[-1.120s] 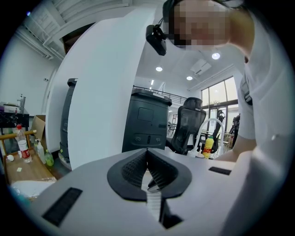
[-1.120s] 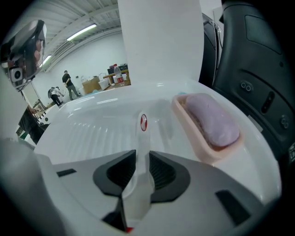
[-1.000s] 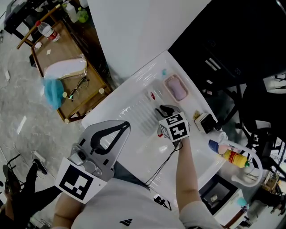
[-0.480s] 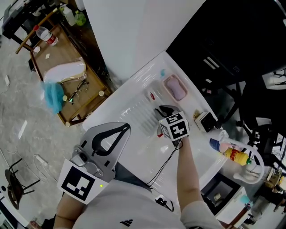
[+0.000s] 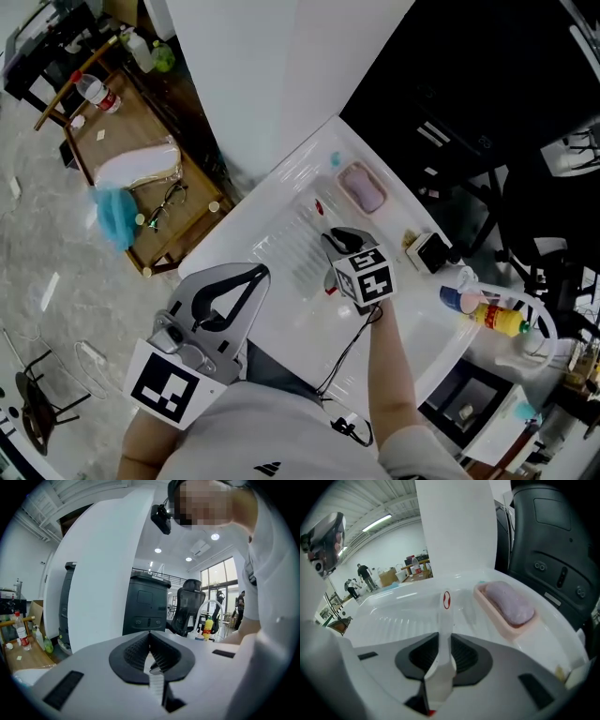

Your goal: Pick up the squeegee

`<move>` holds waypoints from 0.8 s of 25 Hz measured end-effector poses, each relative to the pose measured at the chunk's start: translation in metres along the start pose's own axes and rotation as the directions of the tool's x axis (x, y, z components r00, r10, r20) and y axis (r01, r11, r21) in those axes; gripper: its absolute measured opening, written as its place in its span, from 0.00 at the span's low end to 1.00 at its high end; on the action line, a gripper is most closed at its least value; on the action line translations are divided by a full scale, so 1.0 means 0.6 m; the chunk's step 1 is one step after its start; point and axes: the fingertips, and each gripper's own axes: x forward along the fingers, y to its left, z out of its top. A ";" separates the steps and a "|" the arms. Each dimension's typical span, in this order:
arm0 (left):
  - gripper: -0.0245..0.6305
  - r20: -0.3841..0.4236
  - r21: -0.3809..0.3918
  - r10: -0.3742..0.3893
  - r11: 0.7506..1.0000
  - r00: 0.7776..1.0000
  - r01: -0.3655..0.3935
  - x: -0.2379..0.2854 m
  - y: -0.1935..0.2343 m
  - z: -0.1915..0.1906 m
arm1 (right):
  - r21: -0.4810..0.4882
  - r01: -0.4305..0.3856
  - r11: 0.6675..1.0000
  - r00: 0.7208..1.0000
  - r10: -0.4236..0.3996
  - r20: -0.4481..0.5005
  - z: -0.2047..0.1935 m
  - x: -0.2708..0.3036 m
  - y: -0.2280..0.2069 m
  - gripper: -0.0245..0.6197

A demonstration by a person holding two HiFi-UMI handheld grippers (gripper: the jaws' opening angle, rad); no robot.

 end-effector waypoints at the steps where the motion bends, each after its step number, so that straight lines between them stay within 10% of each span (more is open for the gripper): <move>1: 0.06 0.001 0.002 -0.004 1.000 1.000 0.004 -0.001 -0.002 0.001 | 0.007 0.001 1.000 1.000 -0.001 0.016 0.005 -0.005 0.003 0.18; 20: 0.06 0.035 0.037 -0.200 0.979 0.979 0.198 -0.007 -0.020 0.025 | 0.204 0.050 0.978 0.902 -0.132 0.412 0.135 -0.177 0.086 0.18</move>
